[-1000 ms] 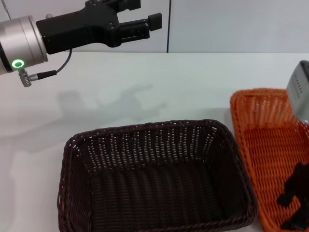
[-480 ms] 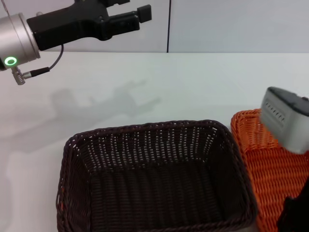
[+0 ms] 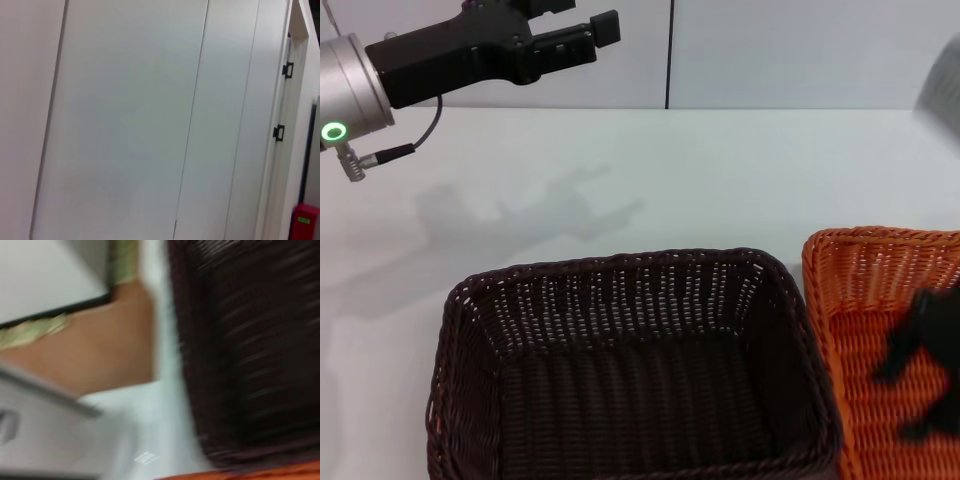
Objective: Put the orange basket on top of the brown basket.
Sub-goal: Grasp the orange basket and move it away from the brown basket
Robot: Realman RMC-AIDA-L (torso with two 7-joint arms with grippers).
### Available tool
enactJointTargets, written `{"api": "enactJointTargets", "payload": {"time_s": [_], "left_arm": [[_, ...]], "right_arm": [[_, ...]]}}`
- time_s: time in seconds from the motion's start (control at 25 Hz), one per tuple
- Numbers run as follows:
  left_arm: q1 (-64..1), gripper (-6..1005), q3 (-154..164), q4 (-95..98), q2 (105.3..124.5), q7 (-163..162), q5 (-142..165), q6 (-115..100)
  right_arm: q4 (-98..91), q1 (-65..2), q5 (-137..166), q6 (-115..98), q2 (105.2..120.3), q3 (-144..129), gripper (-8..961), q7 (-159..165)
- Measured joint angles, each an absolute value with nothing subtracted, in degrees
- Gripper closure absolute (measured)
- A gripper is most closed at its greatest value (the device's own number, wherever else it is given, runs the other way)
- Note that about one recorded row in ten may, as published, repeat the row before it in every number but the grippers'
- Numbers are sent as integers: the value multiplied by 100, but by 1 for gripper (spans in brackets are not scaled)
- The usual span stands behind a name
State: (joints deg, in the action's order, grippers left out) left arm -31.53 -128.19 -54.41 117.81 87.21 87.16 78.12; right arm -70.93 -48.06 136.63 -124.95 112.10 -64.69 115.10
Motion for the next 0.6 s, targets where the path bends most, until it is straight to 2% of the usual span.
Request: {"api": "enactJointTargets", "payload": {"time_s": [0.16, 0.28, 0.44, 0.6], "left_arm": [[-3159, 157, -12904, -5440, 11795, 8765, 8703, 7799], [-3157, 157, -12924, -5433, 11795, 8765, 8686, 7796], [-3166, 157, -12961, -5310, 11794, 8773, 8626, 7793], [-3213, 157, -12964, -5224, 11787, 8782, 8590, 7791]], "right_arm": [[-7575, -4924, 14337, -12060, 11098, -5596, 293, 11369], [-7786, -4913, 15031, -11487, 11084, -5530, 292, 11293], [-7610, -4921, 15653, -10842, 11121, -5649, 304, 11190], [-7085, -4963, 16112, -10146, 11252, -5750, 315, 11074]]}}
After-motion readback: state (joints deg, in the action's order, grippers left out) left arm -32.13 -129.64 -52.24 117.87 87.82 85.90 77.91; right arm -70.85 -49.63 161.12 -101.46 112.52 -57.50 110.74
